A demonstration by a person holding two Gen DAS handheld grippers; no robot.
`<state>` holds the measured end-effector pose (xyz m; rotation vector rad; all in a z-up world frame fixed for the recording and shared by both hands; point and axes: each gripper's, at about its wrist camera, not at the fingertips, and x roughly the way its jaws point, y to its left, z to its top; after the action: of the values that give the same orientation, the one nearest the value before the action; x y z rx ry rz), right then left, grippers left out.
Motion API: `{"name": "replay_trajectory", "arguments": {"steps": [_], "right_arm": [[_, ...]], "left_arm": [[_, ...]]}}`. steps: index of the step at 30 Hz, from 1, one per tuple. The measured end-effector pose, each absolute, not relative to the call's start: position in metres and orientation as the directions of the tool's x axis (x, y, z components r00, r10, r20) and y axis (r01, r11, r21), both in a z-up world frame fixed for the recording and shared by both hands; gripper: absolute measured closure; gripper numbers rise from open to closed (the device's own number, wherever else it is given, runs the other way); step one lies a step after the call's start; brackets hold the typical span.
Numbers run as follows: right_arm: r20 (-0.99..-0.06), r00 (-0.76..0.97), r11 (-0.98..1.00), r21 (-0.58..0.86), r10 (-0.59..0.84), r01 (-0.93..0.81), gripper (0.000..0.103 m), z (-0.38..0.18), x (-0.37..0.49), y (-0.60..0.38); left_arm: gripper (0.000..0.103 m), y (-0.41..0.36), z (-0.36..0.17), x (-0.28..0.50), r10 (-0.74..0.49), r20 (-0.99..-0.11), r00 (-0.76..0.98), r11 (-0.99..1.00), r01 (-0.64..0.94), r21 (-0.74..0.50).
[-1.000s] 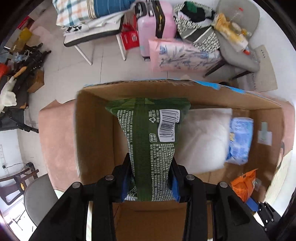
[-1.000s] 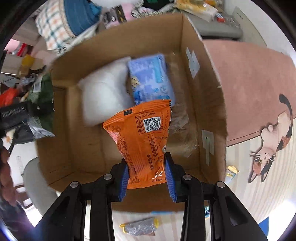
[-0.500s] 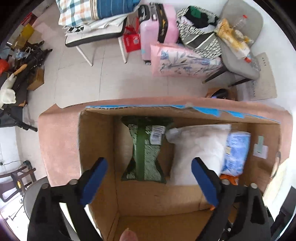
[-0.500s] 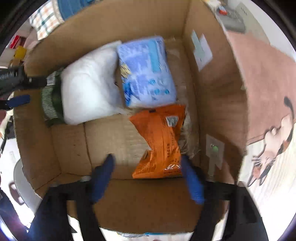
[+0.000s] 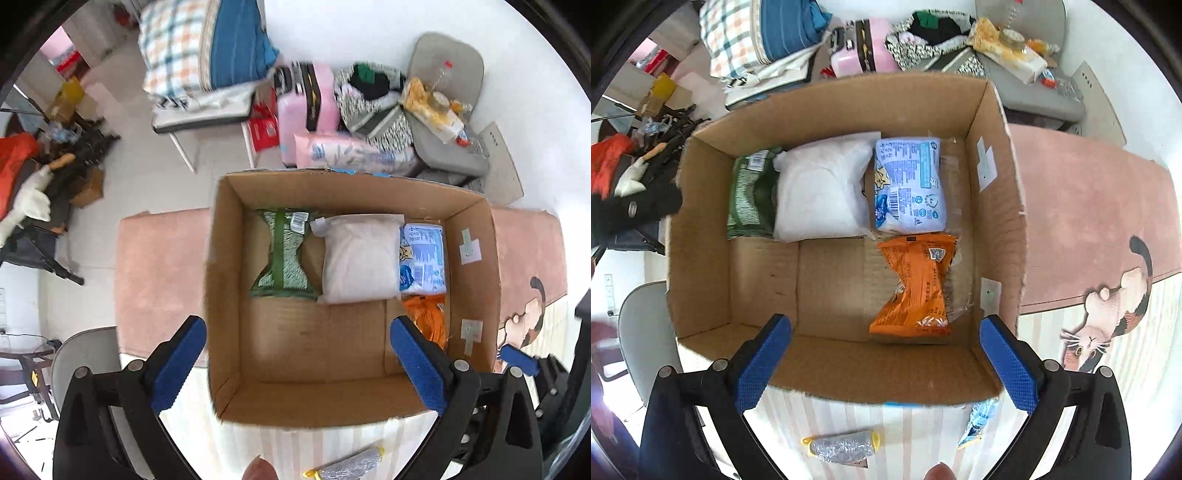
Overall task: Organize soft objects
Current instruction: 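Grasp the silver sponge with the left tool while the right tool grasps the red bag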
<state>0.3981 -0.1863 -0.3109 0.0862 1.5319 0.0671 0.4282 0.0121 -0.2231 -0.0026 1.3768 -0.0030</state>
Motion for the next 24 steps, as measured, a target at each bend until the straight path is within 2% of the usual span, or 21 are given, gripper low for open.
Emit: {"name": "replay_trajectory", "arguments": {"steps": [4,8,13,17,21,23,24], "right_arm": [[-0.986,0.056,0.986,0.155,0.158,-0.056,0.0,-0.287,0.366,-0.192],[-0.99,0.057,0.985,0.12,0.127,-0.121,0.0,-0.283,0.319,-0.211],[-0.997,-0.034,0.991,0.078,0.074,-0.109,0.0,-0.314,0.26,-0.247],[-0.993,-0.105,0.997,0.058,0.054,-0.041,0.0,-0.348,0.227,-0.276],[-0.991,-0.118,0.996,0.069,0.061,-0.06,0.0,-0.365,0.215,-0.283],[-0.993,-0.087,0.989,0.091,0.082,-0.115,0.0,-0.365,0.216,-0.279],[-0.994,-0.052,0.982,0.1,0.093,-0.16,0.0,-0.363,0.218,-0.275]], "left_arm": [[0.001,0.0,-0.205,0.375,0.045,-0.961,0.274,0.996,0.06,0.064],[0.001,-0.016,-0.223,0.311,0.051,-0.961,0.273,0.985,0.146,0.094],[0.001,-0.057,-0.304,0.235,0.04,-0.996,0.079,0.937,0.342,0.064],[0.001,-0.09,-0.353,0.207,0.042,-0.999,-0.01,0.904,0.426,0.034],[0.001,-0.126,-0.393,0.194,0.075,-0.994,-0.077,0.849,0.529,0.023],[0.009,-0.133,-0.413,0.193,0.079,-0.987,-0.141,0.844,0.535,-0.009],[0.026,-0.131,-0.421,0.195,0.099,-0.982,-0.16,0.854,0.52,0.002]]}}
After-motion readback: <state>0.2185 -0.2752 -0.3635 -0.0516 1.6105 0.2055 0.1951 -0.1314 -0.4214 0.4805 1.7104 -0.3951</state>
